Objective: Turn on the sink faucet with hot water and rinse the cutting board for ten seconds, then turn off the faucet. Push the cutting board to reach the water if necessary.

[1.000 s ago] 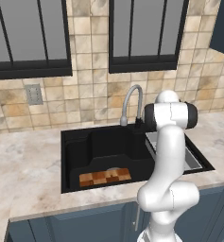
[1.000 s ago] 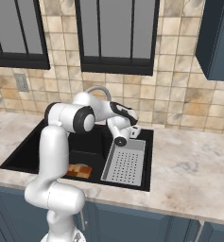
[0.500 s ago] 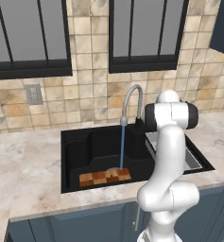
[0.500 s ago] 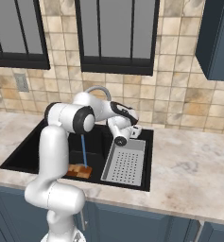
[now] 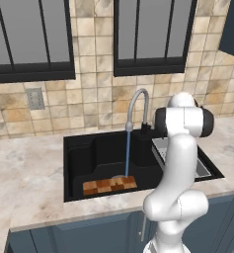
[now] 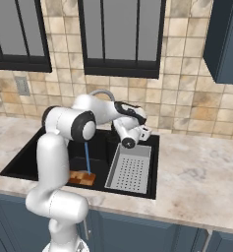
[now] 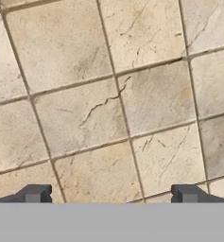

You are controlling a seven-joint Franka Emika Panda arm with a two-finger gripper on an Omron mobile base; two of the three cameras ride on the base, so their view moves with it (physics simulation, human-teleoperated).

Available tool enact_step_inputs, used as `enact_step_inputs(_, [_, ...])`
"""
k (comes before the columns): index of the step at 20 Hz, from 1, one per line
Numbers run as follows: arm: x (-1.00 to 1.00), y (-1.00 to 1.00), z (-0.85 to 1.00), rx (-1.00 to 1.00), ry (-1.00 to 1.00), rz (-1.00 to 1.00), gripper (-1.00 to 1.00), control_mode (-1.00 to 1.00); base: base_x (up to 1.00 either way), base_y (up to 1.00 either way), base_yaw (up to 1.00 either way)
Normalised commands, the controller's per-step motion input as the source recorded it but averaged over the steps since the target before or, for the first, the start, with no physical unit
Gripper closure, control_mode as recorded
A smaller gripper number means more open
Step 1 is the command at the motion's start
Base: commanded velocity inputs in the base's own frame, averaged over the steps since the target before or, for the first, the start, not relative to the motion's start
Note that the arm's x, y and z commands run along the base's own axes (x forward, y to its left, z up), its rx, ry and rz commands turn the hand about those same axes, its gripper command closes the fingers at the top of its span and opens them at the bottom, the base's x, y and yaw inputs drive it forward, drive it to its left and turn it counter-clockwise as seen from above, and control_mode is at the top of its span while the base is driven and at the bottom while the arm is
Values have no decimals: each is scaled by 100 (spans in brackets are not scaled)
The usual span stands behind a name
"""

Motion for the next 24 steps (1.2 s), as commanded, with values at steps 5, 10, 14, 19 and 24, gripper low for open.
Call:
enact_step_inputs(5, [-39,-44,74,4,5,0,-100,-100,0,0,0])
enact_step_inputs(10, [-38,-23,61,1,14,0,-100,-100,0,0,0])
enact_step_inputs(14, [-36,-6,41,0,21,1,-100,-100,0,0,0])
enact_step_inputs(19, [-29,0,34,0,22,5,-100,-100,0,0,0])
enact_step_inputs(24, [-34,0,21,0,23,4,-100,-100,0,0,0])
